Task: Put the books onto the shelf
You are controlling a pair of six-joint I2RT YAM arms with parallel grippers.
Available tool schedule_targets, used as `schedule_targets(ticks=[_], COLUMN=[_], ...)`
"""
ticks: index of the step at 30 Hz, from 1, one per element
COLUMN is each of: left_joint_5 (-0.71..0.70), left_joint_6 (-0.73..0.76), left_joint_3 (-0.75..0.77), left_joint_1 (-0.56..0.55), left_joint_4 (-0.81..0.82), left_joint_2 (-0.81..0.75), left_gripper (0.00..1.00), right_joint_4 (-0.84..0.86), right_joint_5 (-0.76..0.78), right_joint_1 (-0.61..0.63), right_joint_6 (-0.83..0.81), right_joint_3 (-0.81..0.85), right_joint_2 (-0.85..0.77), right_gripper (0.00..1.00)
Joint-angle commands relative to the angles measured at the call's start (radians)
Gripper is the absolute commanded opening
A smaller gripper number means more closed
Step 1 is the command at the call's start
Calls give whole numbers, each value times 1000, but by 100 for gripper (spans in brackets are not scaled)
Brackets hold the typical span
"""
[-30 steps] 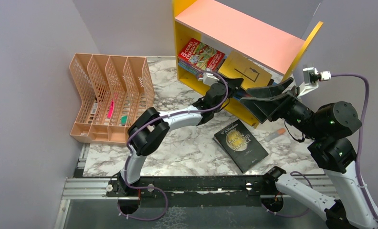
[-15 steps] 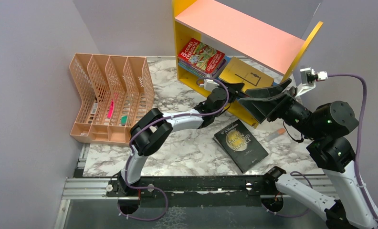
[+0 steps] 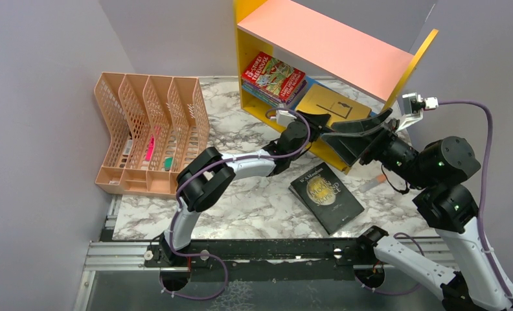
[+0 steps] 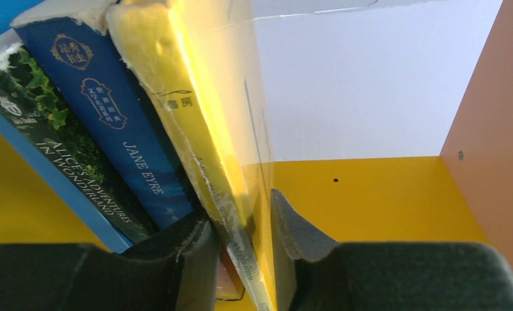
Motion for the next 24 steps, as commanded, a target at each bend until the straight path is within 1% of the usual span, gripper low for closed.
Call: schedule_targets(ticks=[1,3,7,11,17,21,23,24], left_joint_5=[-25,-18,20,57,109,160,184,204], left_joint_6=[-2,1,8,36,105,155,181,199], left_joint_3=[47,62,117,213,253,266,263,267], left_joint_1=[-5,-4,1,8,28,38,43,46], left_joint_4=[-69,-109,-239,-455,-611,-676,-683,-687], left_joint_2=[-19,-19,-17,-14,-53,-80,-98,-102], left_gripper=[36,43,58,74,87,92,98,99], right_joint_4=[-7,-11,-18,-33,-55,-62,-69,-72], right_joint_5=[28,33,40,53,82,95,103,107], right_joint_1=[4,4,4,5,4,5,3,4], right_joint_6=[-1,-2,-4,-7,-10,-10,-10,-10], right_joint_3=[-6,-5,-4,0,-2,-7,-7,-7], right_joint_2=[-15,-16,-18,-22,-32,-36,-39,-40], right_gripper=[76,76,76,76,76,76,76,76])
